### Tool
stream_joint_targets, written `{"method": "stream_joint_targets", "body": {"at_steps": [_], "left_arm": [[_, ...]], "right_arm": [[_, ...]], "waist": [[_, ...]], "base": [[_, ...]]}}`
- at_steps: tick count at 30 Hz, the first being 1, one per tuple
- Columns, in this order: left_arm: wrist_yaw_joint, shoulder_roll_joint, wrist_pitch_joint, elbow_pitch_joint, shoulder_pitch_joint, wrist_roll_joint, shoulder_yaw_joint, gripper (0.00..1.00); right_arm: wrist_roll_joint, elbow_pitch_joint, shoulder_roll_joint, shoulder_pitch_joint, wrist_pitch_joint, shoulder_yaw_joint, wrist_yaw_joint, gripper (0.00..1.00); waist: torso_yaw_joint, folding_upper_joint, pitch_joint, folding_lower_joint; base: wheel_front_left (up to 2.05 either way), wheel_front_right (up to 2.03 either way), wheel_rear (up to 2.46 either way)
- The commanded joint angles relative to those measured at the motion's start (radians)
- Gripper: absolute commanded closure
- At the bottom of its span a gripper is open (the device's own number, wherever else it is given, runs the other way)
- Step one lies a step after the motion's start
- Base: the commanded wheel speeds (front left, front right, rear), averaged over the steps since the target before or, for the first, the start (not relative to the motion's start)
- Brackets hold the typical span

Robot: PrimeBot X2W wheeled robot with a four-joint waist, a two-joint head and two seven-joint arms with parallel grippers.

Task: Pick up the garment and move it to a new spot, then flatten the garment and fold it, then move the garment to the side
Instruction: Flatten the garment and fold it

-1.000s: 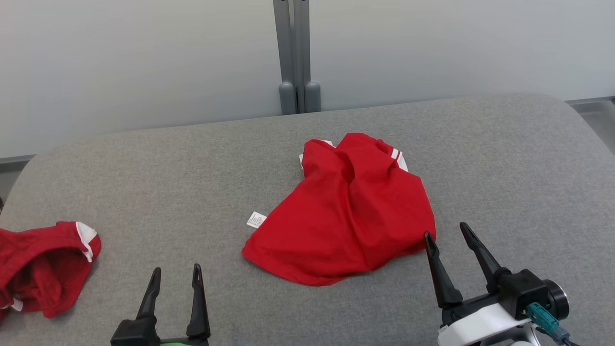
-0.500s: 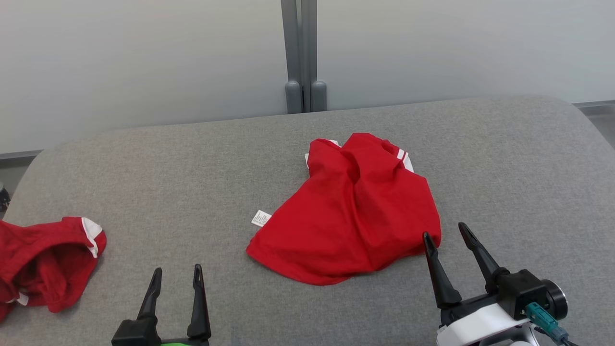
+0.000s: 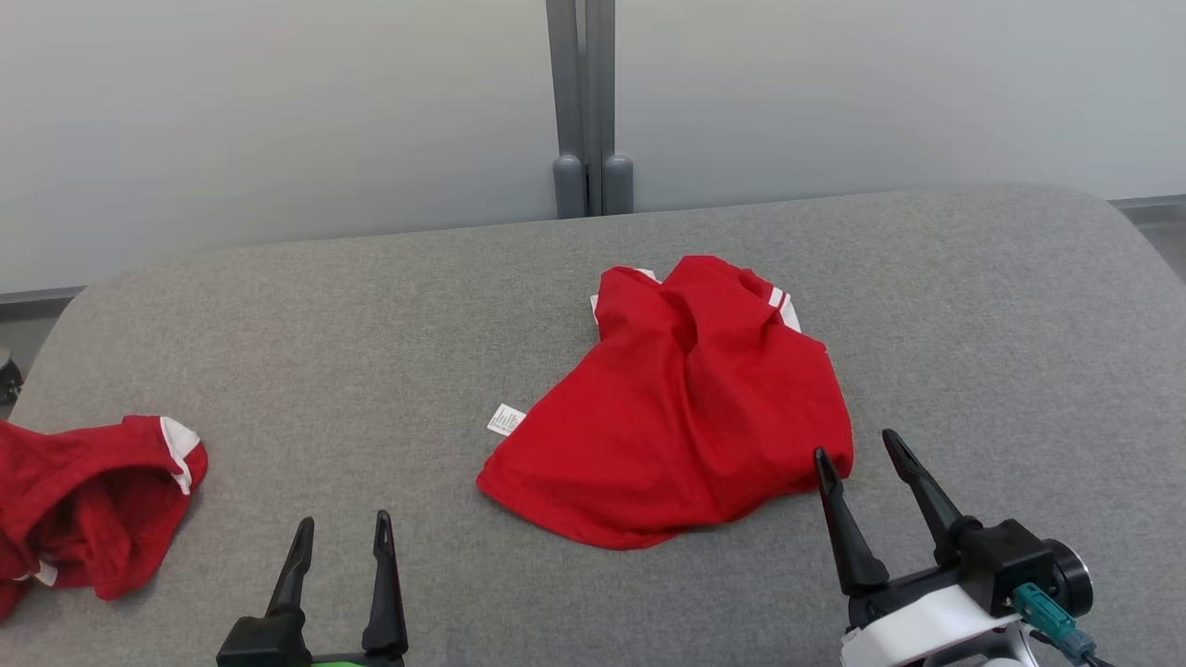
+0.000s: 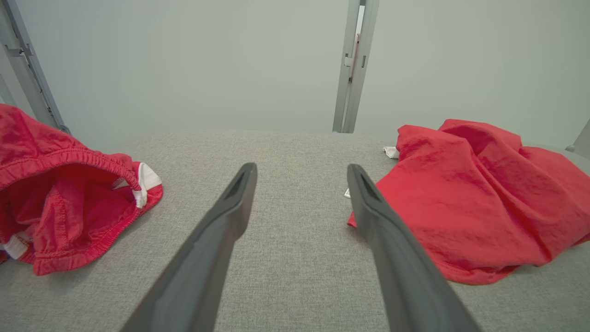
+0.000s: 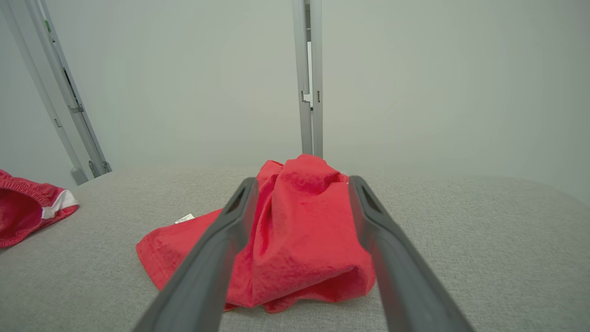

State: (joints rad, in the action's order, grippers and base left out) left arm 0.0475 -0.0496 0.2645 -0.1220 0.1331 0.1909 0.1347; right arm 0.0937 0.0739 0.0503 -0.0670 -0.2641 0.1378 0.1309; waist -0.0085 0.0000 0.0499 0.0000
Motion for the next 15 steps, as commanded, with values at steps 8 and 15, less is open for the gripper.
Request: {"method": "stream_joint_targets", "body": {"at_steps": [8,15], "left_arm": [[-0.006,-0.002,0.000,-0.001,0.006,-0.007,0.007,0.00],[-0.020,-0.002,0.000,-0.021,-0.001,-0.011,0.018,0.00]], "right_arm": [[0.005,-0.003,0.000,-0.005,0.000,-0.004,0.000,0.00],[0.006,-0.004,0.000,-0.012,0.000,-0.006,0.000,0.00]], "waist": [[0.002,0.0000,-0.003,0.0000],[0.006,0.0000,-0.008,0.0000]], "base": [[0.00,0.00,0.00],[0.00,0.00,0.00]]}}
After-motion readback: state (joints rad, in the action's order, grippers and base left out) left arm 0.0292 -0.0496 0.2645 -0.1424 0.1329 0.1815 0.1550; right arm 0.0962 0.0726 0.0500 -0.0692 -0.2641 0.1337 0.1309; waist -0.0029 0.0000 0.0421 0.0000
